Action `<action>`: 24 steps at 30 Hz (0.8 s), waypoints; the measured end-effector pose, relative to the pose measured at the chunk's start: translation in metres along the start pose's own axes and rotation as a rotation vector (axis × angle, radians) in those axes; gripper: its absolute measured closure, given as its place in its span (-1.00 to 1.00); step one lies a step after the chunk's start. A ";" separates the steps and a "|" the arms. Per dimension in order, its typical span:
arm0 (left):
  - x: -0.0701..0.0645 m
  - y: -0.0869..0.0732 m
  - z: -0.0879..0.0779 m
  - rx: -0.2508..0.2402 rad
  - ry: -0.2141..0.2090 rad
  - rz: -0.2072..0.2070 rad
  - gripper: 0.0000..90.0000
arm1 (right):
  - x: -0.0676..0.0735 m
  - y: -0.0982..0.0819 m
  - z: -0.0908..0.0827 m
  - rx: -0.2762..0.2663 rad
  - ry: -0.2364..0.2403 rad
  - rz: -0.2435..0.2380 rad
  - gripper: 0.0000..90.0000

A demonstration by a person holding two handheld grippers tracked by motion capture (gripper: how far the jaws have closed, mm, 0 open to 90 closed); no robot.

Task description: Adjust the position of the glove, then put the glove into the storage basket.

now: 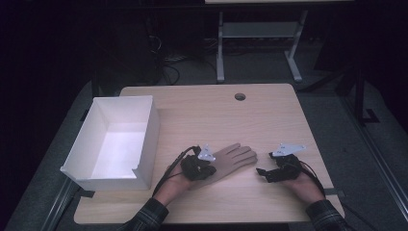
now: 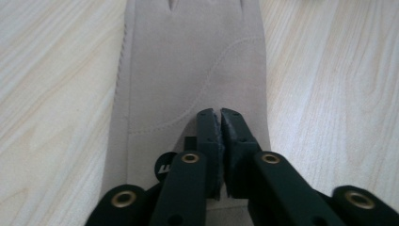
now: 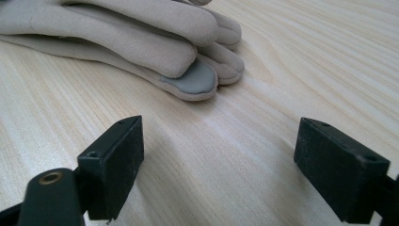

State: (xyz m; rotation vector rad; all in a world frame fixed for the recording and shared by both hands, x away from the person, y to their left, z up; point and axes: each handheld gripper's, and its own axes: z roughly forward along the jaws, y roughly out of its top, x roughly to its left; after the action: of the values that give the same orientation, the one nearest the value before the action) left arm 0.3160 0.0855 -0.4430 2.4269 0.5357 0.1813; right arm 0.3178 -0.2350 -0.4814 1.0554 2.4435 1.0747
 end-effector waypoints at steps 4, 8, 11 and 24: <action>0.002 0.003 -0.005 -0.037 -0.003 -0.011 0.65 | 0.000 0.000 0.000 0.001 0.001 0.000 -0.66; 0.005 0.009 -0.006 -0.062 -0.023 -0.013 0.30 | 0.000 0.000 0.000 0.000 -0.001 0.003 -0.66; 0.007 0.016 -0.003 -0.078 -0.026 -0.012 -0.09 | 0.000 0.000 0.000 0.000 -0.003 0.002 -0.67; 0.018 0.034 0.021 -0.081 -0.023 0.025 -0.66 | 0.000 0.000 0.000 0.001 -0.006 0.004 -0.67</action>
State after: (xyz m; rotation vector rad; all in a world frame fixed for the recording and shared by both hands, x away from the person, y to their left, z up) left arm 0.3487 0.0567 -0.4381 2.3553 0.4789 0.1816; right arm 0.3177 -0.2344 -0.4816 1.0624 2.4391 1.0701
